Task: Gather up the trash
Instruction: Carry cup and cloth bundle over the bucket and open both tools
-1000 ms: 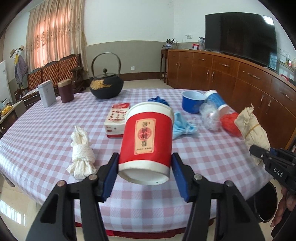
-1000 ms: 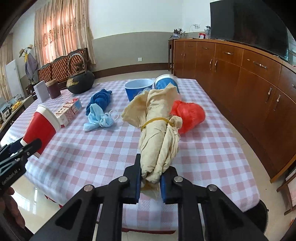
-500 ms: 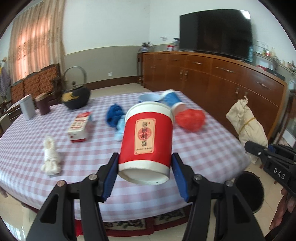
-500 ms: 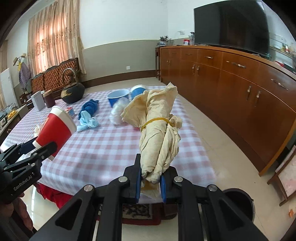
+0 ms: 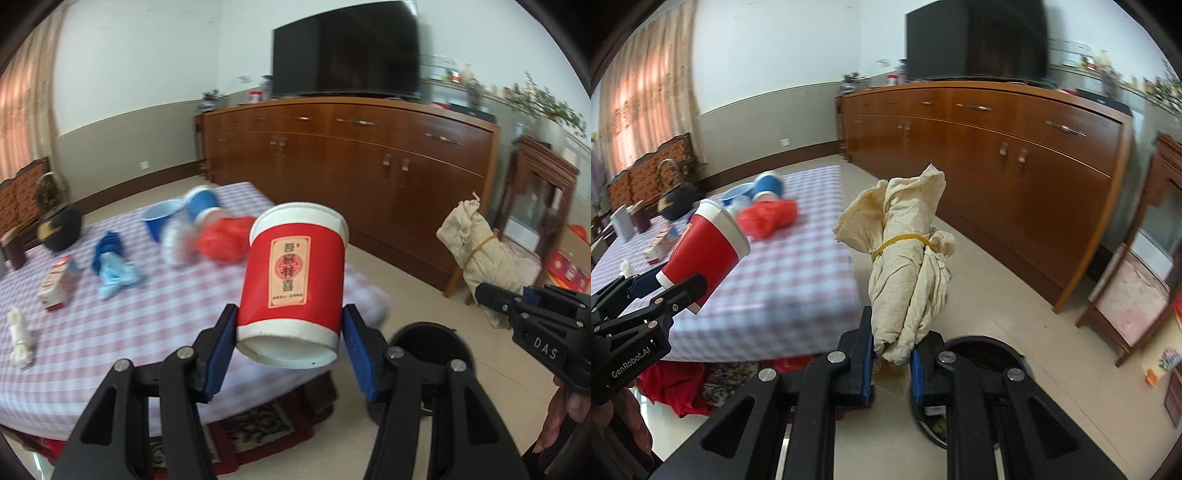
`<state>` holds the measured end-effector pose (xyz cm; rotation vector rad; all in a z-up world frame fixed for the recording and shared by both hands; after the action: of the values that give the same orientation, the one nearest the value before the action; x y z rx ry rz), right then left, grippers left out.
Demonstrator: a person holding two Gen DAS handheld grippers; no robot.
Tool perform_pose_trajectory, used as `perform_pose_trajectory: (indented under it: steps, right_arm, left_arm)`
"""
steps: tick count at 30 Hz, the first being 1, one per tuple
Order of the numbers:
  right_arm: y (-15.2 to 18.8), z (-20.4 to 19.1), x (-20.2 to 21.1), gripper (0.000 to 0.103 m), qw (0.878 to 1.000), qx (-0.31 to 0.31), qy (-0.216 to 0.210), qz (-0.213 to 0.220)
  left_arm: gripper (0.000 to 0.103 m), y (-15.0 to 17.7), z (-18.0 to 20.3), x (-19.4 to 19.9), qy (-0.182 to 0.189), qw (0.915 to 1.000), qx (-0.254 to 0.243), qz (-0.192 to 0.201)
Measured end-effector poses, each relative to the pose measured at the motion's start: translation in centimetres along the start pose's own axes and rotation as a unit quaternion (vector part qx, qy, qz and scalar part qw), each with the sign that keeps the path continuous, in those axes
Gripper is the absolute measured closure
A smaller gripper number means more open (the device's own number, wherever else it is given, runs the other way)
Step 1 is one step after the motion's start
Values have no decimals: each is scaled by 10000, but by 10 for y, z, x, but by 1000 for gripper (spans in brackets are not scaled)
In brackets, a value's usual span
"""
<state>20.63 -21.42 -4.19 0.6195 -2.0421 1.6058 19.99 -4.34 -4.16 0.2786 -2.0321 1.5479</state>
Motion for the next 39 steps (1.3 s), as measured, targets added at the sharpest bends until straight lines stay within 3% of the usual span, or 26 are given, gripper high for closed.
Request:
perform_pose_trajectory:
  steps: [7,14,27,34,39]
  right_arm:
    - [9,55,13,85,9995,-185,260,7]
    - [32,111,7,85,9981,-325,482,-217]
    - [71,168,-69,85,9962,-229,156,-823]
    - [91,193,-110,85,9918,23,48,-1275]
    - [105,206,-132,85,9882,154,-44,-1521]
  left_arm:
    - [46,-13,65,-10,584,9975,-388,86]
    - [46,-7,119,-32,969,9929,-683,-74]
    - [46,25,195,-106,1306,9870,-805,-476]
    - [46,47,211,-144,1418,9813,-872,-968]
    - [45,56,221,-161,1563,9774,-887,-1114]
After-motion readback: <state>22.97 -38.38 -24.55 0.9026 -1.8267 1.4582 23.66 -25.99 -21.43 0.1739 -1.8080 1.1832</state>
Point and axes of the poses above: each gripper's, at about its wrist camera, not at the fingertips, and x roughly against the way its jaws point, z to its right, y to its underside, the point moved 6 cm from there along -x, roughly the way its jaws point, and after that the axes turned 14 degrees about -x, right-handed, at the moved point
